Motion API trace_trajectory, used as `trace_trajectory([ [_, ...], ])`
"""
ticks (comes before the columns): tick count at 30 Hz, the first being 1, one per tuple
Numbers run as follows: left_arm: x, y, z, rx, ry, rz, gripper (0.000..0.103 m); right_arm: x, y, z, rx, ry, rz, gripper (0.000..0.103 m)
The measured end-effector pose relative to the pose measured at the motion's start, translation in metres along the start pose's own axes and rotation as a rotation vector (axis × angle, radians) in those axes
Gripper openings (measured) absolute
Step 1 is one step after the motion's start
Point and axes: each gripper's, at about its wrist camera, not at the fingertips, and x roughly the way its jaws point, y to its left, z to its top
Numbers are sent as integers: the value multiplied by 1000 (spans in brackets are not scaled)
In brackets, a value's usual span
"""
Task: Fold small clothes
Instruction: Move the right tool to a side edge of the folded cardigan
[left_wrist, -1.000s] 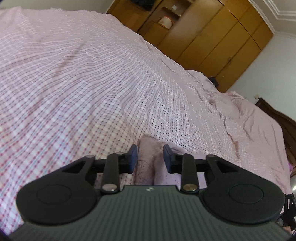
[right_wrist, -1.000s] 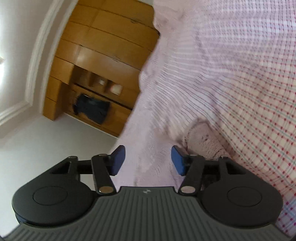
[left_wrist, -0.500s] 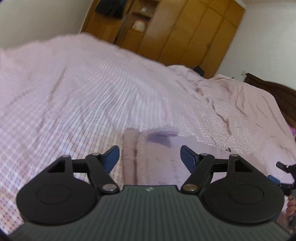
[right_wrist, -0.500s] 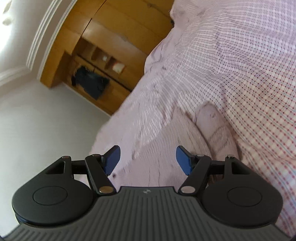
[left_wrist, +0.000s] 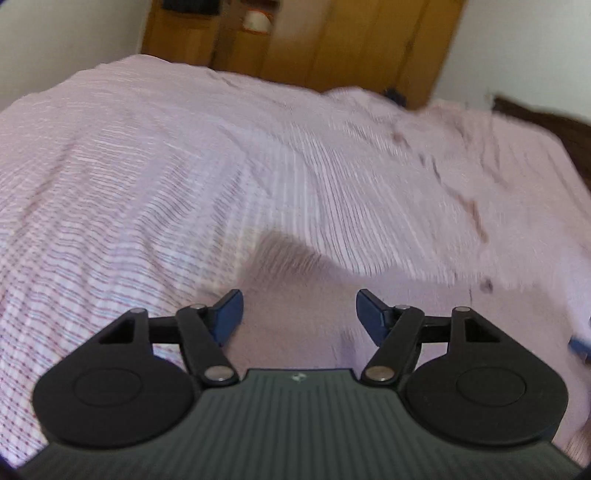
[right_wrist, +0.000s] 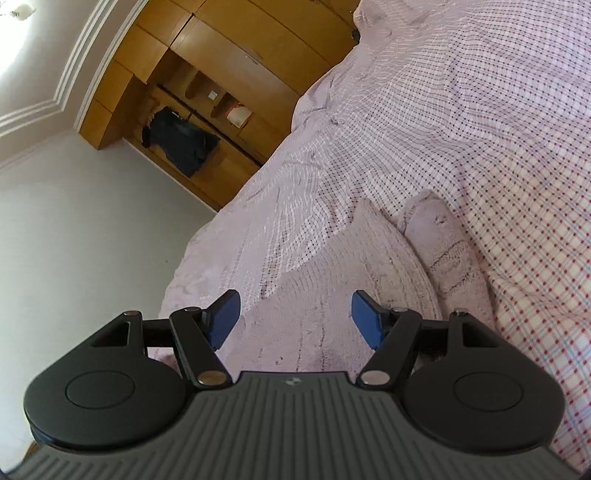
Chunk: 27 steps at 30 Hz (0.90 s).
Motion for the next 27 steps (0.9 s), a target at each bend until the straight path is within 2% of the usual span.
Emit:
trace_trajectory([
  [3,-11,9,4,-37,-12,30,70,3,1,-1,17,-4,3,74],
  [6,-32,7,1,-26,-11,34,70,2,9,-1,-8,-1,13,74],
  [12,-89,-17,-21,25,-22,130,70,-14,16,-3,0,-10,49,74],
  [16,-119,-32,-30,1,-21,132,70,-27,31,-12,-49,8,55,74],
  [21,-136,-40,-47,42,-40,120,70,-41,55,-30,-231,30,-17,74],
  [25,-122,-29,-50,42,-4,101,70,-39,64,-36,-440,46,-157,74],
  [27,-118,-23,-51,51,2,108,70,-40,58,-36,-470,56,-195,74],
])
